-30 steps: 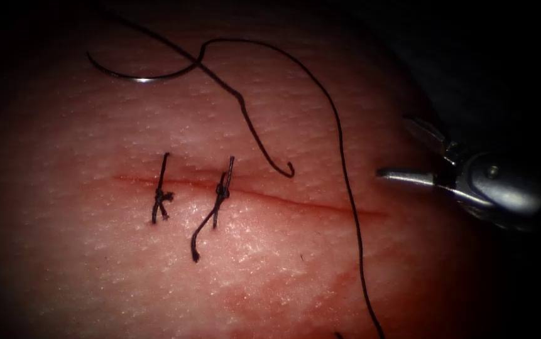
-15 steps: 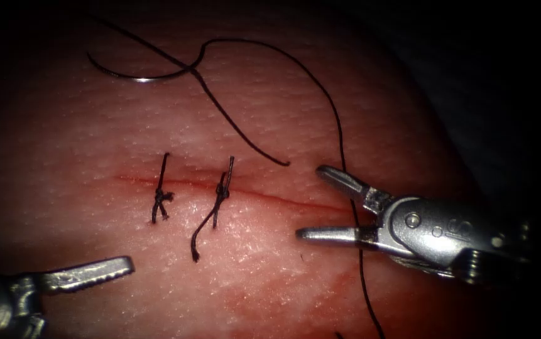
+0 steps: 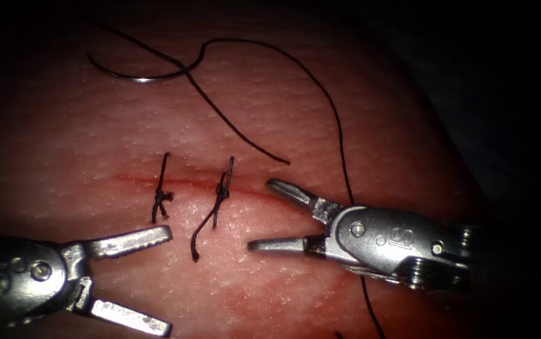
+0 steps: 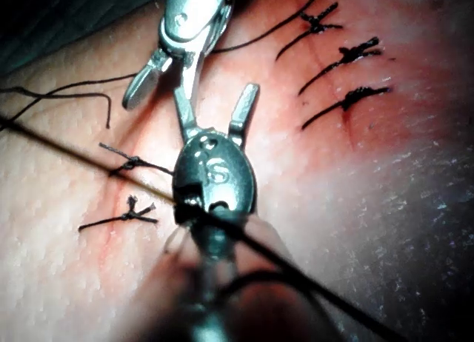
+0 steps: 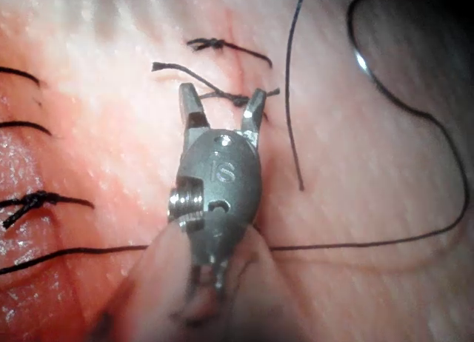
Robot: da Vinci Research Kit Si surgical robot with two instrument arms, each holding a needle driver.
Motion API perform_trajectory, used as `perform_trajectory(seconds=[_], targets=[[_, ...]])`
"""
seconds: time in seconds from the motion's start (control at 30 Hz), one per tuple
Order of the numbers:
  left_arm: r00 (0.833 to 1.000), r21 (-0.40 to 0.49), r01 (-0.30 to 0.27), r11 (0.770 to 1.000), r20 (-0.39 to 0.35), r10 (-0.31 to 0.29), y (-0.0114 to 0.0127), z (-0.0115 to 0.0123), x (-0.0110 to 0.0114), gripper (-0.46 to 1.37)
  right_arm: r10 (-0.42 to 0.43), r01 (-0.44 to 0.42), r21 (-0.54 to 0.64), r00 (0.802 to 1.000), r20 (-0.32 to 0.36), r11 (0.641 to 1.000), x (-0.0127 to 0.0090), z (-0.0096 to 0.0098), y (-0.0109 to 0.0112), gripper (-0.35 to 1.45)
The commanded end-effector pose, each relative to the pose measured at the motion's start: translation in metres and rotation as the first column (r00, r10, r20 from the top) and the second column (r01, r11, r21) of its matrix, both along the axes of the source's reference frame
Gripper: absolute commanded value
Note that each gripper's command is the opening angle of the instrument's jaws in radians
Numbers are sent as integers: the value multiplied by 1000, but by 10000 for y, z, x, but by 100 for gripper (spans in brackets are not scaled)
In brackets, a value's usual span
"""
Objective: Wound Closure
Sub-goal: Grasp the suture tail with the left gripper
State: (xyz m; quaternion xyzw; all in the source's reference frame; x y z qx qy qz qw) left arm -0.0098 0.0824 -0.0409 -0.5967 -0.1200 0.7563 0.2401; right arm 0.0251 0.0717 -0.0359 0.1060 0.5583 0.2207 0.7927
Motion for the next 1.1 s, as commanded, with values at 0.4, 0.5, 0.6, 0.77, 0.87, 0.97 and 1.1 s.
perform_trajectory(seconds=[0.4,0.5,0.6,0.77,0.87,0.97,1.1], targets=[[985,-63,-140,988,-111,133,-4,33,-20,54,40,-40,-1,998,37,999,3,9,41,71],[978,-81,-165,983,-140,153,-4,39,-26,73,39,-38,-5,999,38,999,3,10,43,71],[966,-79,-201,976,-180,185,-5,45,-31,84,37,-36,-9,999,39,999,2,10,45,71],[943,-89,-249,965,-249,220,1,52,-32,79,36,-36,-9,999,39,999,1,8,45,71],[932,-107,-259,960,-289,220,7,54,-28,75,36,-35,-8,999,39,999,2,8,44,71],[907,-121,-288,950,-354,230,11,58,-25,69,34,-33,-14,999,39,999,2,7,44,71],[867,-129,-337,933,-429,254,10,69,-26,64,34,-33,-14,999,39,999,2,6,44,71]])
